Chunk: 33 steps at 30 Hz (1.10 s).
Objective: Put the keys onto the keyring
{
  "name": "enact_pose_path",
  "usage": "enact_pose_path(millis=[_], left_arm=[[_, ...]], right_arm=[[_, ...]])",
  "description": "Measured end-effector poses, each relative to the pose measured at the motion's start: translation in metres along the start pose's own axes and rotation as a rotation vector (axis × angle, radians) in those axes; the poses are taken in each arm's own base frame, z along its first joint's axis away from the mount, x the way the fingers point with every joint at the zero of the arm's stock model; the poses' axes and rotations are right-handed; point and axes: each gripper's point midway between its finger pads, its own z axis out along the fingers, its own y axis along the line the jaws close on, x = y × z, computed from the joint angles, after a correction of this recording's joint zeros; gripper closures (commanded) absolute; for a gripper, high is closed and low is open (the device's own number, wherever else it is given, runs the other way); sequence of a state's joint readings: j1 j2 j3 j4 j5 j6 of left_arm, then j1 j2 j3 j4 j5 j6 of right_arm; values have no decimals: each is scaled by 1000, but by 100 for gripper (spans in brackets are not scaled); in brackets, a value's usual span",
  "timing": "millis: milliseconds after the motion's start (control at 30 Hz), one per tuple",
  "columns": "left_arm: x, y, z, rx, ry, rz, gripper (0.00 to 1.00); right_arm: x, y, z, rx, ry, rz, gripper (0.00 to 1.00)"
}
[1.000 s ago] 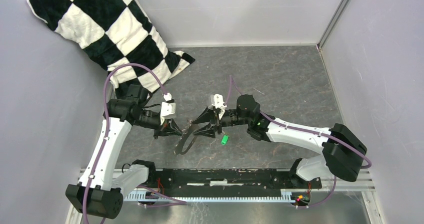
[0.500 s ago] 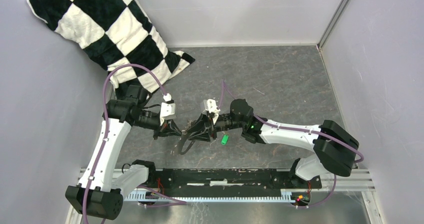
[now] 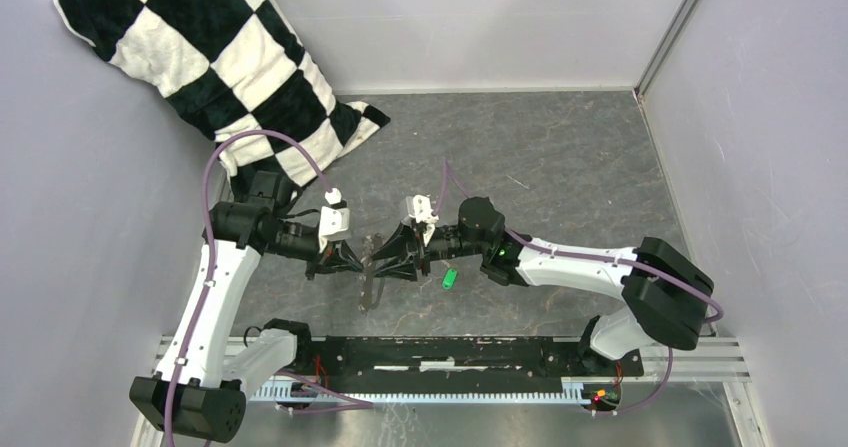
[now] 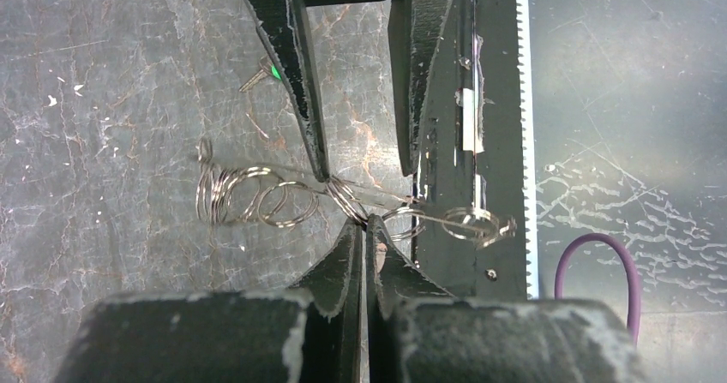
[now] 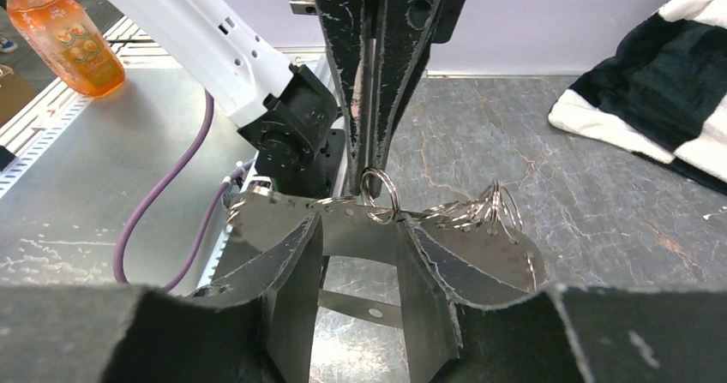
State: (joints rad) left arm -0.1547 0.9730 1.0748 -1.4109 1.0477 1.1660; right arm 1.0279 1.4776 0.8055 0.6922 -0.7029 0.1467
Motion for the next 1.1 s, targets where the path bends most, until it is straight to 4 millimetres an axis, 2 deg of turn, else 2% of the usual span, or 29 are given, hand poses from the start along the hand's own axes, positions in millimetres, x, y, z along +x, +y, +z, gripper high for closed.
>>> enact_pose_path(millis=[267, 533, 667, 833, 1000, 1100], left_arm=[[0, -1, 0, 1, -1, 1, 98], [0, -4, -1, 4, 0, -3, 98], [0, -5, -1, 3, -1, -2, 98], [-2, -7, 0, 12, -11, 2, 98], [-3, -7, 0, 15, -18, 2, 87], [-3, -7, 0, 15, -18, 2, 89]], right_arm=[[-8, -8, 7, 27, -16, -16, 62], [-12, -8, 10, 17, -22, -21, 92], [-11, -6, 8, 14, -21, -22, 99], [-9, 0, 2, 14, -21, -29, 99], [-9, 2, 1, 9, -20, -33, 100], [-8, 4, 1, 1, -17, -31, 99]])
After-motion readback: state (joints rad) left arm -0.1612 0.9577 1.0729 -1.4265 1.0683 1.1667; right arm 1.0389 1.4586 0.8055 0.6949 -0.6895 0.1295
